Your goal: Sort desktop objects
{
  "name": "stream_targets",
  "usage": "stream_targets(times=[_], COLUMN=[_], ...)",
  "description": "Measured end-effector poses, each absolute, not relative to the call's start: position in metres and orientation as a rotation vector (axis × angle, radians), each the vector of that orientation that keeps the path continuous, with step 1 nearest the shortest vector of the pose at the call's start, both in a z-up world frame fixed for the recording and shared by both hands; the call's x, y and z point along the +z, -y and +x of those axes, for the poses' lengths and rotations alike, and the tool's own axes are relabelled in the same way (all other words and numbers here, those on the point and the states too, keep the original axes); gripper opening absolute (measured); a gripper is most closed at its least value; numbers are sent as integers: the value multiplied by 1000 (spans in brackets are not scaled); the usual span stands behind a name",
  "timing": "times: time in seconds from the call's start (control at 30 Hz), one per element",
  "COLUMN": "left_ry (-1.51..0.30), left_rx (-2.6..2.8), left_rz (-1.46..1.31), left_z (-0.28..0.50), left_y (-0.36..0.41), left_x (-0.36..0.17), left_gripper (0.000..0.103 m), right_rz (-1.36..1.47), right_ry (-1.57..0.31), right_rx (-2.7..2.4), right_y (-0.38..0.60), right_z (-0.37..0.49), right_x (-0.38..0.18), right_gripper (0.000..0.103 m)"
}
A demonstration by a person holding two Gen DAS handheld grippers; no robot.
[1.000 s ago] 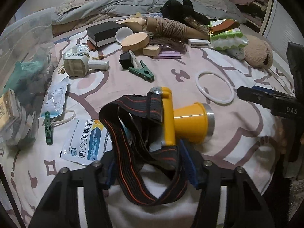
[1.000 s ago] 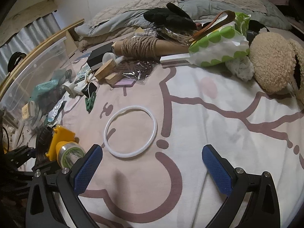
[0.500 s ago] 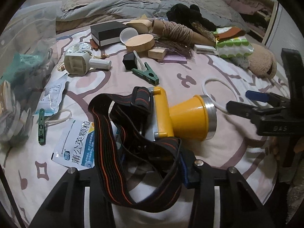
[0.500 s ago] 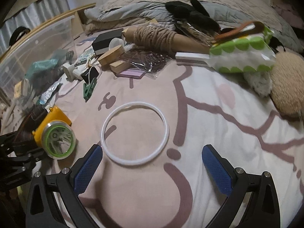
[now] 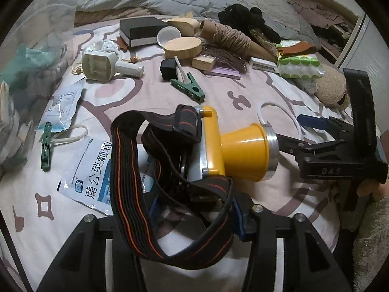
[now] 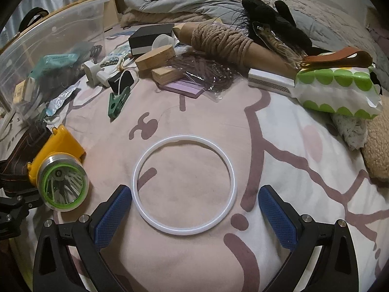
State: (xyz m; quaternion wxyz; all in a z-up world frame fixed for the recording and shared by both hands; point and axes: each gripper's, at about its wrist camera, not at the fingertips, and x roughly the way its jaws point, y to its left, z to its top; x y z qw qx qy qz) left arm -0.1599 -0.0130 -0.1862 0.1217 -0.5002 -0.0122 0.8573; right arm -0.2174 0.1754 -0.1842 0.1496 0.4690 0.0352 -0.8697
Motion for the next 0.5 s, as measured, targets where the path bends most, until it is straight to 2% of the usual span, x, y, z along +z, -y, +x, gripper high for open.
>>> stream_targets(times=[0.1,0.3,0.37,0.4,0.5], left_ry=[27,-63,-74,-73,-78], left_rx=[2488,2490,2495,2491,2506], left_rz=[-1500,-1528,-1510,-1496,-1457], left_z=[-165,-172,-173,-172,-170], left_y=[12,6,5,4,1], left_x=[-182,-175,-174,-173,-172], left_gripper=[56,56,53,46,45], right_rz=[1351,1373,1375,1376,1374], right_ry=[-104,-97,-99,-102,-100], right_rx=[-2492,-2463,-2460,-2460,-2463], right_y=[-176,-176,-175,-175,-175], right_z=[-219,-226,-227,-227,-228], right_x=[-185,-189,-190,-189,-189], right_gripper=[103,103,103,103,103])
